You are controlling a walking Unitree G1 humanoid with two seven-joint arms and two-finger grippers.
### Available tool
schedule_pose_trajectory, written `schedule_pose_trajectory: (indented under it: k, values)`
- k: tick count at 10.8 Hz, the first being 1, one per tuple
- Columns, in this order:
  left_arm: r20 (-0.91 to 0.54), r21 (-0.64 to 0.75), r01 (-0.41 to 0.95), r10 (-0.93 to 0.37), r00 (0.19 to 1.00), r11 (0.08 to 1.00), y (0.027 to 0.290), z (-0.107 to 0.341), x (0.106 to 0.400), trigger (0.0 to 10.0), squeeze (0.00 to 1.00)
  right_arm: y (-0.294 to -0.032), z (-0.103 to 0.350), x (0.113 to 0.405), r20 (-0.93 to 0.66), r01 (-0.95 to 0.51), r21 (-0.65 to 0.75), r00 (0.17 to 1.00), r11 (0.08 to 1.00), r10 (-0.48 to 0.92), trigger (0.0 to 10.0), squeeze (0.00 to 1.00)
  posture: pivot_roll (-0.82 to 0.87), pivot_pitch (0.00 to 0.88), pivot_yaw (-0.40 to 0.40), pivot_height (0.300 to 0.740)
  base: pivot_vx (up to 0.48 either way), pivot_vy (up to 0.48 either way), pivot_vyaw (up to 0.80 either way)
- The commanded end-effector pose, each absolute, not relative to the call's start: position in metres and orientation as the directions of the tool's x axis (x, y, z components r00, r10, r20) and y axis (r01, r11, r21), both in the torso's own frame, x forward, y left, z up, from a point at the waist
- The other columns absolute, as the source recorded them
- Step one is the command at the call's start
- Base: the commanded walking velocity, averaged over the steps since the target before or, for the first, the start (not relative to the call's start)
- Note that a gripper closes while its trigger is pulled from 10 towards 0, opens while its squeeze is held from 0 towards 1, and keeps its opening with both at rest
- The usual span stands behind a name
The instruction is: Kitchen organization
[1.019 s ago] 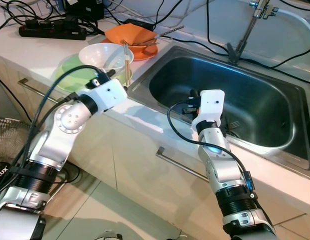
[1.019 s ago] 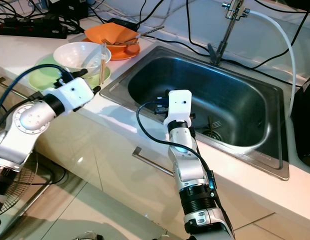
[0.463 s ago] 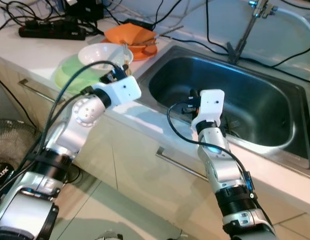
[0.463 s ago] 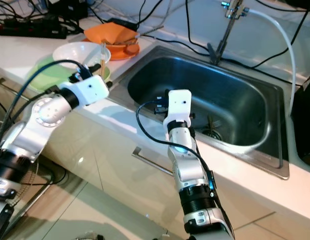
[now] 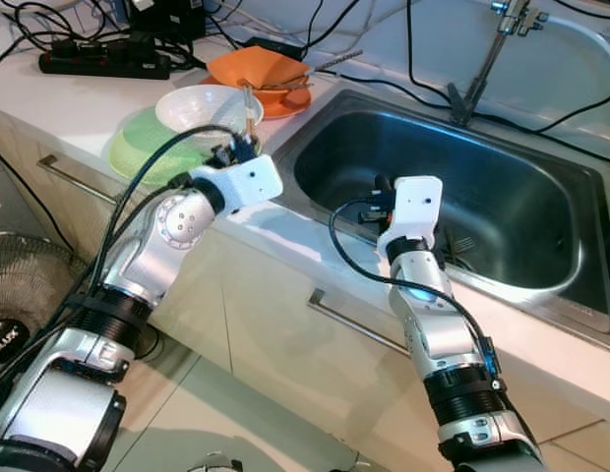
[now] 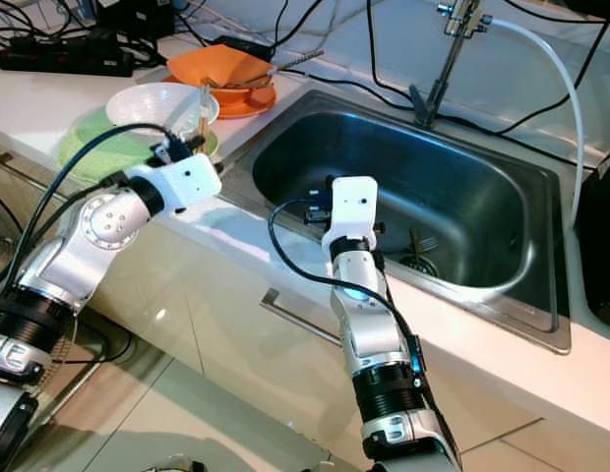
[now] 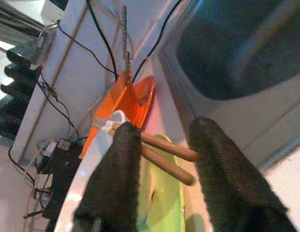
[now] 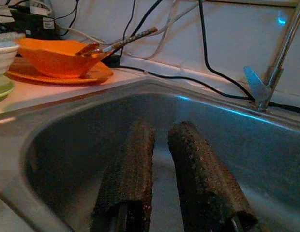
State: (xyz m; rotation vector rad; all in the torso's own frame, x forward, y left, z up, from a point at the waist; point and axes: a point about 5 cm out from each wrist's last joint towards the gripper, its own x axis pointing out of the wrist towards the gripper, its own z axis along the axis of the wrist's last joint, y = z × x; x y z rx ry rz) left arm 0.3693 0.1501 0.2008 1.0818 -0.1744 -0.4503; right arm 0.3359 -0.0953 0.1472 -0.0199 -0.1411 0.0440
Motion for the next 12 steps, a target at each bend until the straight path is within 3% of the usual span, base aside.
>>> schedule_pose_trajectory:
  k: [1, 10, 11, 12]
  values:
    - [-0.066, 0.890, 0.259, -0.455, 0.888, 0.376, 0.143, 0.206, 0.372, 0.0, 0.00, -0.099, 0.145, 0.336, 0.132, -0.027, -0.027, 0.991, 0.999, 0.031, 10.0, 0.00, -0.05, 0.000, -0.074, 0.740, 0.000, 0.000, 0.00]
    - [0.008, 0.898, 0.195, -0.458, 0.889, 0.395, 0.139, 0.216, 0.373, 0.0, 0.00, -0.101, 0.143, 0.335, 0.127, -0.019, -0.021, 0.992, 1.000, 0.021, 10.0, 0.00, -0.05, 0.000, -0.072, 0.740, 0.000, 0.000, 0.00]
    - [0.010, 0.882, 0.208, -0.457, 0.889, 0.423, 0.137, 0.214, 0.372, 4.0, 0.00, -0.101, 0.142, 0.335, 0.126, -0.018, -0.022, 0.992, 1.000, 0.021, 10.0, 0.00, -0.05, 0.000, -0.072, 0.740, 0.000, 0.000, 0.00]
    - [0.019, 0.866, 0.214, -0.458, 0.889, 0.452, 0.135, 0.213, 0.371, 10.0, 0.00, -0.100, 0.142, 0.335, 0.125, -0.020, -0.022, 0.992, 1.000, 0.022, 10.0, 0.00, -0.05, 0.000, -0.072, 0.740, 0.000, 0.000, 0.00]
